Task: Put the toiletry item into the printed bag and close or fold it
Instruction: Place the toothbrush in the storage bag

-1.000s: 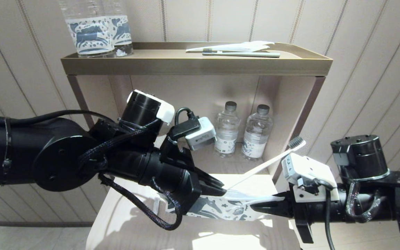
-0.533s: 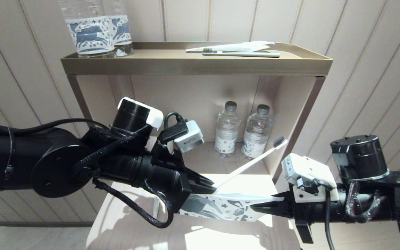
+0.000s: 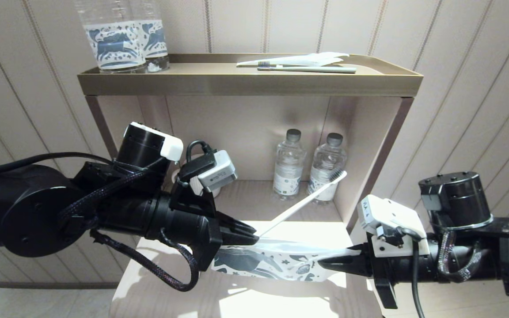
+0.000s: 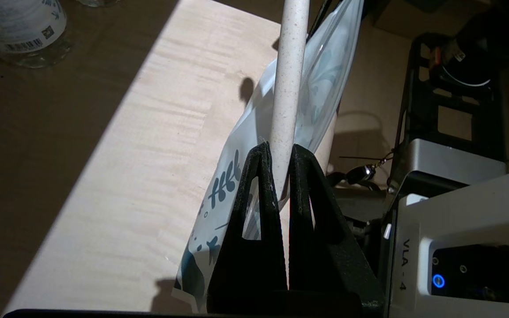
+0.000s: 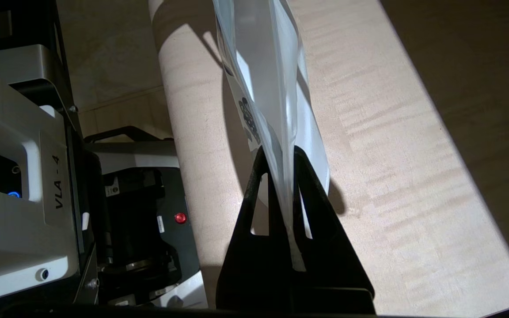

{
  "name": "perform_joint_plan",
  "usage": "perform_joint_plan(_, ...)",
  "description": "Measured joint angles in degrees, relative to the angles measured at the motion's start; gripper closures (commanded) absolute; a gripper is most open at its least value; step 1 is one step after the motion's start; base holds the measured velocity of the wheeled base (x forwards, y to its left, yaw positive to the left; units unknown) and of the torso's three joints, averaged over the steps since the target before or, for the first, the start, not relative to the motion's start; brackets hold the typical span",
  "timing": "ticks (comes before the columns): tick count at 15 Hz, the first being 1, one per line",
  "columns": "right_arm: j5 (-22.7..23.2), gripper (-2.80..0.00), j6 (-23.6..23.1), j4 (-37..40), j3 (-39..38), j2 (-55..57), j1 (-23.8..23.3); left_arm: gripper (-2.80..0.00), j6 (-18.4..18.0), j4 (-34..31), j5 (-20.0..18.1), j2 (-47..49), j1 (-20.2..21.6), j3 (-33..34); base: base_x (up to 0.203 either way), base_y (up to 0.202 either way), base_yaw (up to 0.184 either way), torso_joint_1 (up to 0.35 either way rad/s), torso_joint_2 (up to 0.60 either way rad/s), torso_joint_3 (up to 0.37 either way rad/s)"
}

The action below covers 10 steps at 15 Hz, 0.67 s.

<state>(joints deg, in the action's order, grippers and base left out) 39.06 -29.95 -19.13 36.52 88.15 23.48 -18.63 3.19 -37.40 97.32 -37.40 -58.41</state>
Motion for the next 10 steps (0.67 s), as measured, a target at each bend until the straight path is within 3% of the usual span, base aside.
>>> perform_joint_plan(4, 0.00, 0.00, 0.07, 0.01, 0.18, 0.08, -0.24, 0.00, -0.24, 0.02, -1.52, -1.48, 0.04, 1.94, 0.000, 0.000, 0.000, 0.000, 0.00, 0.000)
perform_joint_plan(10, 0.00, 0.00, 0.79, -0.88, 0.05, -0.15, 0.79, 0.00, -3.75, 0.15, -1.87, -1.13, -0.22, 2.78, 0.000, 0.000, 0.000, 0.000, 0.00, 0.000)
